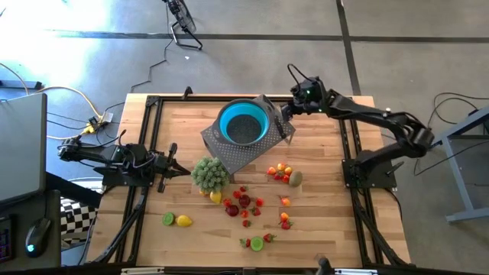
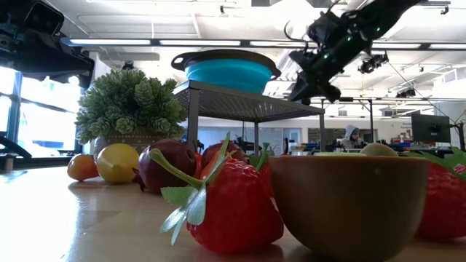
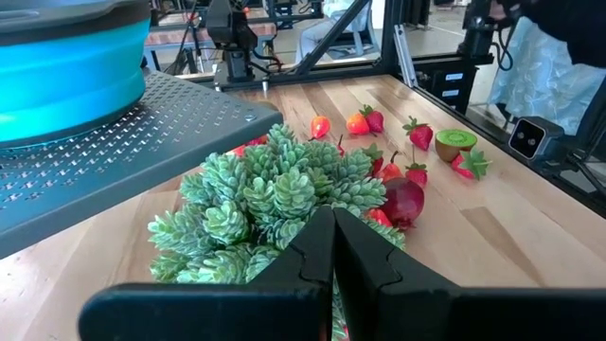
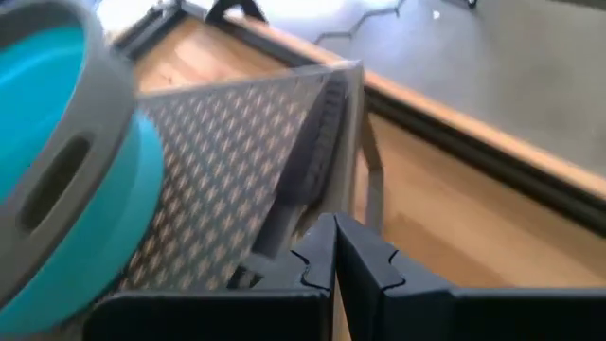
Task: Pick & Place Fruit
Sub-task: Put the black kitchen knife on the shelf to the right of the blue strainer bowl, then put the pear into the blue strainer bowl on the shelf
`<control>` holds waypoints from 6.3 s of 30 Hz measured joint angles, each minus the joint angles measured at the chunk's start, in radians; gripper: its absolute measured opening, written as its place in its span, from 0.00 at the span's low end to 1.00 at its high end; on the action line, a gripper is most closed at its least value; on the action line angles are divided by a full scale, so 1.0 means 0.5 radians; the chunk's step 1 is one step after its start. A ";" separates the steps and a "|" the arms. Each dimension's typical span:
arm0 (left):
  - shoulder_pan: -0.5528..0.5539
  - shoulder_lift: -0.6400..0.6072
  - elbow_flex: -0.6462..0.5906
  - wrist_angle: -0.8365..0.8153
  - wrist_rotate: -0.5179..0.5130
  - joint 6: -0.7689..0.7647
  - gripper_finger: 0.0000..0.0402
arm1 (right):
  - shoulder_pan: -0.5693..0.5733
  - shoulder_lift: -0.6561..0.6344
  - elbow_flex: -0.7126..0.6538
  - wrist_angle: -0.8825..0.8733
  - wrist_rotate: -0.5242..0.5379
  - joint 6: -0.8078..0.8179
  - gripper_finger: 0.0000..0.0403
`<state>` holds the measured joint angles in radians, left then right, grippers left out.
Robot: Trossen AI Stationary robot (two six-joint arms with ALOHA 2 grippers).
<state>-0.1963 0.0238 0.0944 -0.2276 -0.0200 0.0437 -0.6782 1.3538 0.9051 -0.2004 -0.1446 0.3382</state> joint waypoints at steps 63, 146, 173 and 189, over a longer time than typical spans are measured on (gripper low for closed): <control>-0.001 -0.001 0.000 0.000 0.002 -0.002 0.00 | 0.375 0.017 0.000 -0.101 0.274 0.077 0.00; 0.000 0.000 -0.002 0.451 -0.343 -0.143 0.00 | 1.587 -0.474 -0.001 -0.440 0.786 -0.263 0.32; 0.000 -0.001 -0.002 0.451 -0.354 -0.143 0.00 | 1.589 -0.024 0.000 -0.685 0.425 -0.243 0.60; 0.000 -0.001 0.000 0.390 -0.353 -0.143 0.00 | 1.589 0.399 -0.001 -0.819 0.336 -0.153 0.60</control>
<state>-0.1963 0.0235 0.0944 -0.0325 -0.1967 -0.0280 0.1162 1.5534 0.9047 -0.6098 0.0232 0.2615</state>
